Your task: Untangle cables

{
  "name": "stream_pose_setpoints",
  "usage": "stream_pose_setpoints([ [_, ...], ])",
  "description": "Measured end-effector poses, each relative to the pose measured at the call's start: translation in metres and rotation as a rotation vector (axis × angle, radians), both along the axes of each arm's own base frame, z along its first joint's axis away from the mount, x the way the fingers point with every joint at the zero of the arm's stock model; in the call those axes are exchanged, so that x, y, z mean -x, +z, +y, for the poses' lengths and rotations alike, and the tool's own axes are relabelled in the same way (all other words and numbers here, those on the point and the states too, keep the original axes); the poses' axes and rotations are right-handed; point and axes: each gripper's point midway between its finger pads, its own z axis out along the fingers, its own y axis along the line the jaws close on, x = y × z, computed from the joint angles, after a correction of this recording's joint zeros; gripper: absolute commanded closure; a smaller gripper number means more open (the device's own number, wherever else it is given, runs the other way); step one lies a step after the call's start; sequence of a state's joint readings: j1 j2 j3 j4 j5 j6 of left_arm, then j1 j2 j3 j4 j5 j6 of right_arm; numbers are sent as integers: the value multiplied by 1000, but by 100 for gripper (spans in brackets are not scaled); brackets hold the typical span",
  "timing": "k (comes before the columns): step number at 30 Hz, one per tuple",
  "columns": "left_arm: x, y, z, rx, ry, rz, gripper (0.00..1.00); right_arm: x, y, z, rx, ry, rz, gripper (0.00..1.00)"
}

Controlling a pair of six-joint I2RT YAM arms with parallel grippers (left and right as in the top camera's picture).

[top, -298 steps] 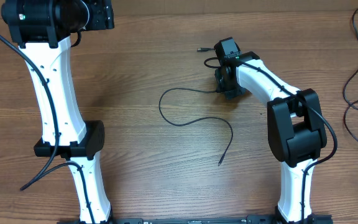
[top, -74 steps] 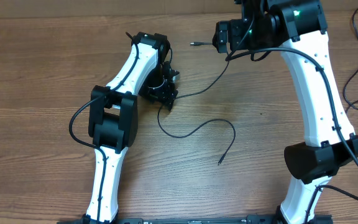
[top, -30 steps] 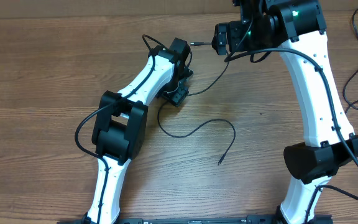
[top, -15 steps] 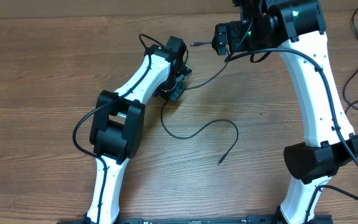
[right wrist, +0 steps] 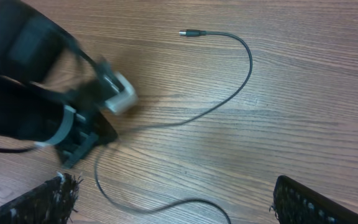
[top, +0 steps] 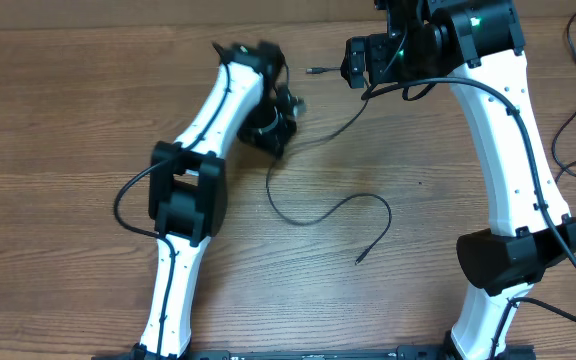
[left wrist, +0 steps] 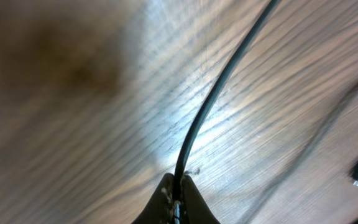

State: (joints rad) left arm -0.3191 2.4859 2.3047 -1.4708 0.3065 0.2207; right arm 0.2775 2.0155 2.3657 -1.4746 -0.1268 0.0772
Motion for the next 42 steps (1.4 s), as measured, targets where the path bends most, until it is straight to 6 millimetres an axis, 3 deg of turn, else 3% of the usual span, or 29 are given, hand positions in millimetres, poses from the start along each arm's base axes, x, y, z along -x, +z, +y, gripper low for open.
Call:
stream_pose_setpoints([
  [2,-14,24,4,23,19,-56,96,0,0,0,0,0,-1,3],
  [4,-28,50,8,47,37,-119,96,-1,0,0,1,2,-5,18],
  [9,-44,93,17,110,72,-214,96,-4,3,5,-12,13,-26,17],
  [13,-47,110,19,143,85,-241,96,-3,6,18,-19,51,-41,14],
  [17,-44,113,21,147,87,-235,96,2,6,31,-19,99,-45,9],
  [21,-44,105,29,73,75,-238,96,3,6,32,-14,111,-48,4],
  [28,-24,56,34,-77,22,-128,95,2,6,32,-13,115,-50,3],
  [36,11,-7,16,-147,-63,5,68,3,6,32,-13,115,-49,2],
  [42,30,-33,5,-167,-107,50,68,3,6,32,-12,115,-48,2],
])
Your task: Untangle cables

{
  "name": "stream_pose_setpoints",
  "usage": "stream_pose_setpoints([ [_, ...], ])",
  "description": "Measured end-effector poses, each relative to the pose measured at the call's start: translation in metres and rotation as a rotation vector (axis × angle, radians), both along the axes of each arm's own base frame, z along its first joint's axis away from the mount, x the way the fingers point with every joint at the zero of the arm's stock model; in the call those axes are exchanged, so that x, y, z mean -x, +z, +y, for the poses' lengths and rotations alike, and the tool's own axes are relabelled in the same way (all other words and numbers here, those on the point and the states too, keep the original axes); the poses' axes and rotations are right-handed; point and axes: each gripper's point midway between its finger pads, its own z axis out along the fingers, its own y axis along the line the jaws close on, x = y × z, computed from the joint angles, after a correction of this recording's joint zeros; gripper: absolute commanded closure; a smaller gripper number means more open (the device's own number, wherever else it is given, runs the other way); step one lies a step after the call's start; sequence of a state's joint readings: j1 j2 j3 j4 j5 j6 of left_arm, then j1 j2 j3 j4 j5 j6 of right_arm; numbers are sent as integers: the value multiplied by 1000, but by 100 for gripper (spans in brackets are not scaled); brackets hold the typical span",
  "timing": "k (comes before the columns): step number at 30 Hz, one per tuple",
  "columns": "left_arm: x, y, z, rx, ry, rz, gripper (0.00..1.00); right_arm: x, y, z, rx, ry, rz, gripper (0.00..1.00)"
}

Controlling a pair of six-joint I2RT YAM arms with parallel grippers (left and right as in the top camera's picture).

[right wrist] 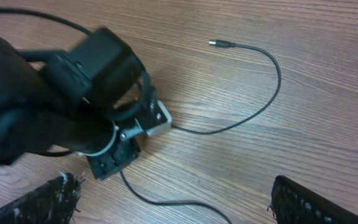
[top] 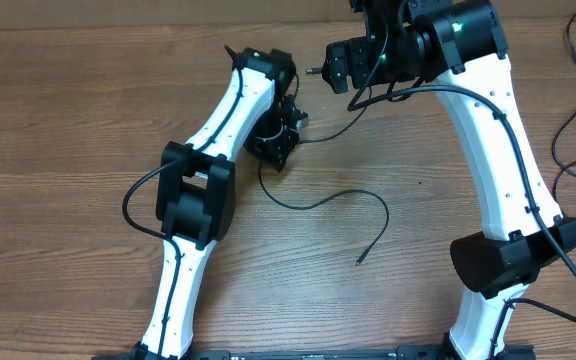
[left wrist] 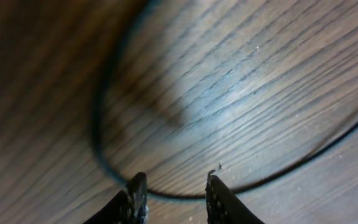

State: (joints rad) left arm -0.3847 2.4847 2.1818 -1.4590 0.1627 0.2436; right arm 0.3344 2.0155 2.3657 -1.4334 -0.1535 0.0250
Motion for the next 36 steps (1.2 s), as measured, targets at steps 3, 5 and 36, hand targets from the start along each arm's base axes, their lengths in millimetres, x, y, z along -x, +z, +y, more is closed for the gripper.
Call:
stream_pose_setpoints([
  [3,1,-8,-1,-2,-4,-3,67,0,0,0,0,0,-1,2],
  [5,-3,-12,-1,-1,-5,-19,67,0,0,0,0,0,0,2],
  [36,-39,-13,2,-126,-65,-218,67,-2,-13,1,11,0,32,2],
])
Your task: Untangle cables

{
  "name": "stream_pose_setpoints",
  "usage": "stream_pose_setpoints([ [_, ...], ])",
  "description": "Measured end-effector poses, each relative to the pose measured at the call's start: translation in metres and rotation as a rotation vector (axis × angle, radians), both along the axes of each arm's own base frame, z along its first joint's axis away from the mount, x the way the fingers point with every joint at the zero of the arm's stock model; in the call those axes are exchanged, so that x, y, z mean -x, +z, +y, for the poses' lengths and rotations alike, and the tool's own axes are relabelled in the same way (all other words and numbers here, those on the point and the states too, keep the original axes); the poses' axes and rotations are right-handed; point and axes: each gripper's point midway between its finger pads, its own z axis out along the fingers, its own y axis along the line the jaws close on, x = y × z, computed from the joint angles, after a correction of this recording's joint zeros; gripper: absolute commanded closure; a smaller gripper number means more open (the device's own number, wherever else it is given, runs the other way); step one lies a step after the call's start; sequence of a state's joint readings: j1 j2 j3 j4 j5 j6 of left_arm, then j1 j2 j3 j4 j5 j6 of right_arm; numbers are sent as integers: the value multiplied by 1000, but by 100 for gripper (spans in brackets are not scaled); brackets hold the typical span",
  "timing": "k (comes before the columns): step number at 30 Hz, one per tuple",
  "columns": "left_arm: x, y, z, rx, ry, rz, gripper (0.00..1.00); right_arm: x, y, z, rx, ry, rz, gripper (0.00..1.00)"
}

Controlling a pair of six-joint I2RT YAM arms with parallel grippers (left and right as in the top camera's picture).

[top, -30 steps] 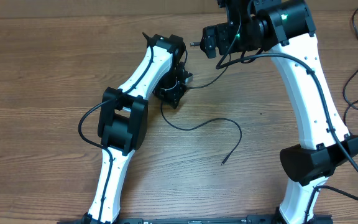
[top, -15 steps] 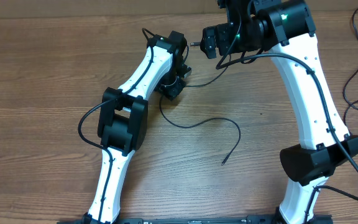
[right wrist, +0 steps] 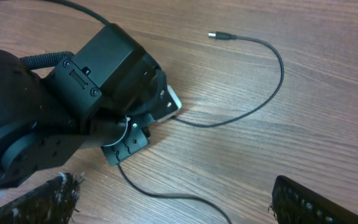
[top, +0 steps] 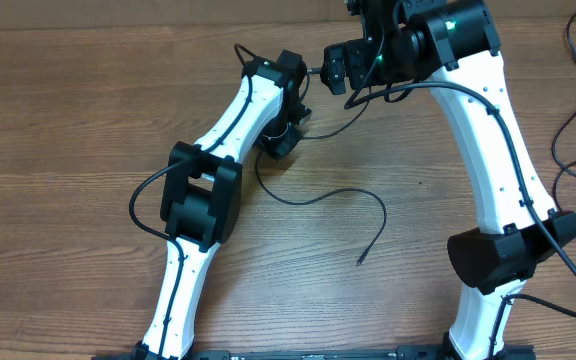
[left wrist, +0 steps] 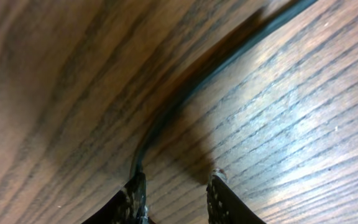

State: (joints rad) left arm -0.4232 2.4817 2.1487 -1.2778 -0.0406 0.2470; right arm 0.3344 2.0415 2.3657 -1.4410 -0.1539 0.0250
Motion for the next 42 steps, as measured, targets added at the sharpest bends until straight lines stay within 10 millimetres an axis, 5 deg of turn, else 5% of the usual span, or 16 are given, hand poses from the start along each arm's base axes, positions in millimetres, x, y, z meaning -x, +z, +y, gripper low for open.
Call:
stream_pose_setpoints([
  [21,-7,6,13,-75,-4,-39,64,-16,3,3,-17,-6,-53,2],
  [33,-11,4,17,-5,15,-14,69,-21,-4,-46,2,-107,1,2],
  [42,-20,-3,8,107,41,-26,69,-17,-7,-50,8,-113,21,2],
])
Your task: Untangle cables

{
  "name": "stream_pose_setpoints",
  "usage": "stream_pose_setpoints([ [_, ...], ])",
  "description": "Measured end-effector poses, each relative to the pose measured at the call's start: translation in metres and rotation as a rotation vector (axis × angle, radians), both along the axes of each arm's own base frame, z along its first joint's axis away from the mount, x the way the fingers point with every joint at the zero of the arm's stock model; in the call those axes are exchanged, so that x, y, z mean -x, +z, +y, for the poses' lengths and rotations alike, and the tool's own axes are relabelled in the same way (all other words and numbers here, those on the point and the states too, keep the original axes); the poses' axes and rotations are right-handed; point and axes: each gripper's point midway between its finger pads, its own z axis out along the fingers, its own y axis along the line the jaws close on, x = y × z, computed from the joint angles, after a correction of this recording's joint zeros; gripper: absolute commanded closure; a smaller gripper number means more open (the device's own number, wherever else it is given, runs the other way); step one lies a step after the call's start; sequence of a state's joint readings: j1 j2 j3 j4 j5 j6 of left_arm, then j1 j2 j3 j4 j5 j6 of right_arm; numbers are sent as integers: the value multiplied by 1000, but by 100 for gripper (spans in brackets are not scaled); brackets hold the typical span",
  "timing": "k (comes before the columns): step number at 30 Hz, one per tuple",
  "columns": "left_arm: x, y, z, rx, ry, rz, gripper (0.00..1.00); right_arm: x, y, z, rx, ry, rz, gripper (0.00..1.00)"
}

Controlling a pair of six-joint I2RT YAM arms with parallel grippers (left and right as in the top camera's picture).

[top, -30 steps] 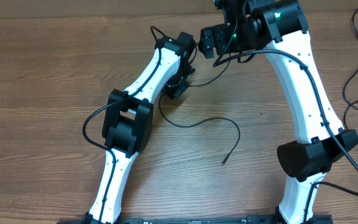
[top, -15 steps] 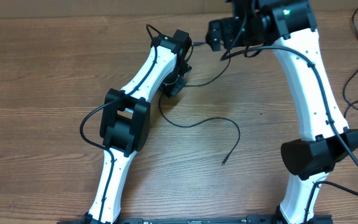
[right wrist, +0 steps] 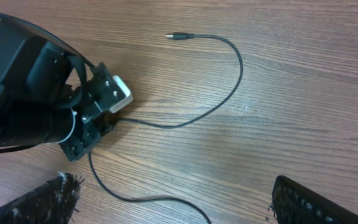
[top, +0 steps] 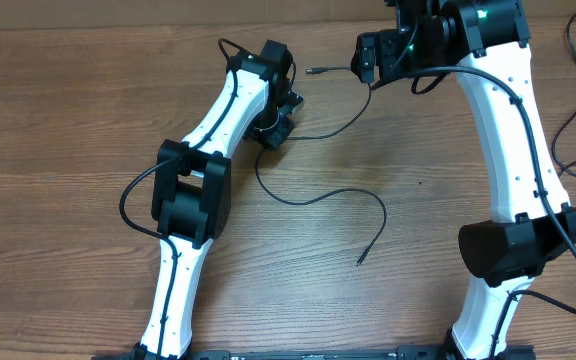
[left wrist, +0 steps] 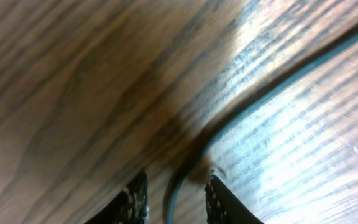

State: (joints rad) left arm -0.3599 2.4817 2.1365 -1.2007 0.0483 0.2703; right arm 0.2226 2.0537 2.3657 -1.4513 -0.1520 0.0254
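Note:
A thin black cable (top: 318, 196) lies on the wooden table. One plug end (top: 313, 71) sits at the back, and the other end (top: 359, 261) lies near the middle front. My left gripper (left wrist: 174, 198) is open low over the table, and a stretch of the cable (left wrist: 272, 87) runs up between its fingers (left wrist: 135, 196) without being gripped. The overhead view shows it at the cable's bend (top: 274, 130). My right gripper (right wrist: 179, 199) is wide open high above the table, with nothing between its fingers (right wrist: 303, 202). It looks down on the plug end (right wrist: 179, 37) and the left gripper (right wrist: 73, 121).
More dark cables (top: 571, 90) lie along the table's right edge, beyond my right arm (top: 513, 150). My left arm (top: 193, 190) stretches diagonally across the table's left half. The table's back edge (top: 168, 27) is close behind both grippers.
My left gripper stays open and has shifted slightly left; the cable, then at its left finger, now runs between both fingers. My right gripper has moved to the right, still open.
At first my left gripper was shut on the cable near its bend. By the second moment it had opened and the cable lay on the table before it. It then sat further back by the cable, and now straddles it. My right gripper hovered open throughout.

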Motion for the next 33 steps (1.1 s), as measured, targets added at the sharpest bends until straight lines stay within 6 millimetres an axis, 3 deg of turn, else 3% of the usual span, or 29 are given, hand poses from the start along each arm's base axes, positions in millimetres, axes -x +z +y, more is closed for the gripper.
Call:
stream_pose_setpoints([
  [3,0,-2,-1,12,-2,-17,75,0,0,0,-1,0,0,1],
  [4,0,-2,-1,15,-2,-27,96,0,0,0,0,0,1,2],
  [13,15,-4,4,26,-23,-26,96,0,0,0,0,0,1,1],
  [20,40,8,7,3,-17,136,95,0,0,0,0,1,1,1],
  [23,28,37,-2,49,-13,107,95,1,0,0,1,1,3,1],
  [27,3,103,-14,156,-9,-12,95,1,0,0,1,0,4,1],
  [33,-2,168,-6,256,19,-93,95,1,0,0,0,0,4,1],
])
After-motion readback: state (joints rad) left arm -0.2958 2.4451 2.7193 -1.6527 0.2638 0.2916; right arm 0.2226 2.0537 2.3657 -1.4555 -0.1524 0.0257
